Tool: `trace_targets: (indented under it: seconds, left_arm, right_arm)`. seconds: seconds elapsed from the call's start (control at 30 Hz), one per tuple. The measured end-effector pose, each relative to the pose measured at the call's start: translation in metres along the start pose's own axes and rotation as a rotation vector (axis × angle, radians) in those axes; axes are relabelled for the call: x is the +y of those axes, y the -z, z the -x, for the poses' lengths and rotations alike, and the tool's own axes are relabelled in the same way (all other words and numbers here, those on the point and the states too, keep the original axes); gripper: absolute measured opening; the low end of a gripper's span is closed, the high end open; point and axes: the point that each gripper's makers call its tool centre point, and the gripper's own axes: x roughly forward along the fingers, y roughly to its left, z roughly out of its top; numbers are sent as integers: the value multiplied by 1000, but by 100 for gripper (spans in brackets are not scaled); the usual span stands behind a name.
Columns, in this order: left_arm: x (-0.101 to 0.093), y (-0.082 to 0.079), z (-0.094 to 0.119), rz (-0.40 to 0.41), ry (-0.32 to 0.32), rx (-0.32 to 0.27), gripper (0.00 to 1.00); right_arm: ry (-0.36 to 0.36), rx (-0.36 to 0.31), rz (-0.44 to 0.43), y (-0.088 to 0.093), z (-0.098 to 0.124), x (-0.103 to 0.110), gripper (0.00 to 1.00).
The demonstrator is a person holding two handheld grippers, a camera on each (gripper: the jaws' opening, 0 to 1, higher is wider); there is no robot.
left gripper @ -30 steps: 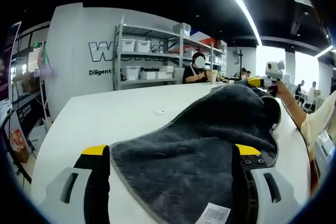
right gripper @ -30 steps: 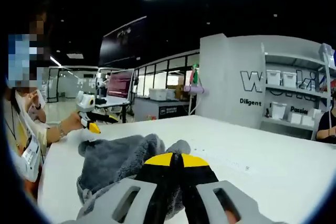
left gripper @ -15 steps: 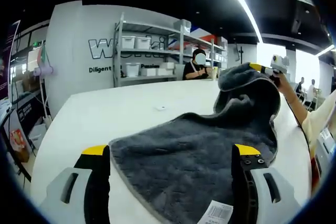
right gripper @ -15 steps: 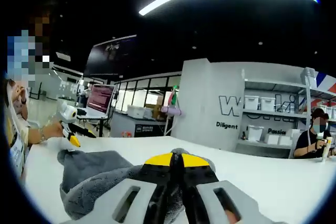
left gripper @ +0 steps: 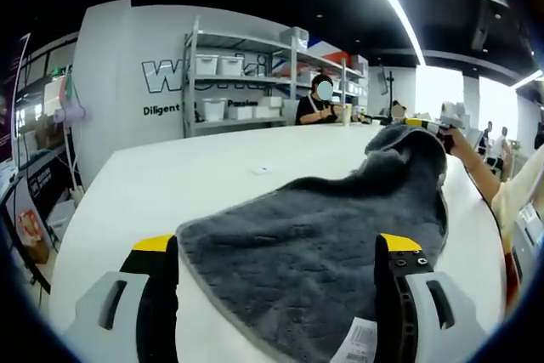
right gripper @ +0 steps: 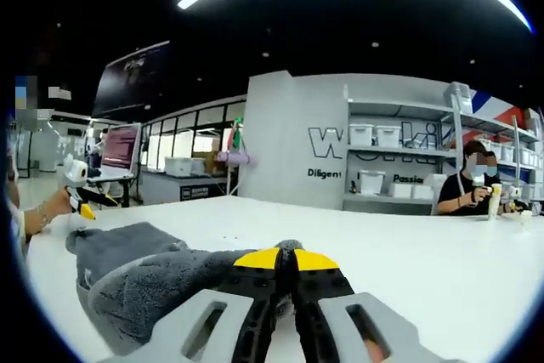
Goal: Fold the towel on the table until its edges align and the towel forms a compact rectangular stack.
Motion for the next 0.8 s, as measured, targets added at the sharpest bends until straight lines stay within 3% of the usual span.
trace_targets:
  seconds: [0.2,0.37,0.63,0.7,0.8]
  left_arm:
    - [-1,2,-2,1,4,16,94]
    - [-1,1,-2,0,3,26,94]
    - [0,2,-3,1,3,43,94]
    - [0,2,-4,1,3,46,94]
    - [0,2,-4,2,4,47,93]
  right_arm:
    - [73,59,7,21,21,-16,1]
    - [154,126,100,34,39,-24,0]
    - [330,53,347,8,68,-29,0]
    - [316,89,342,14,69,-27,1]
    - [285,159,264,36,69,-25,1]
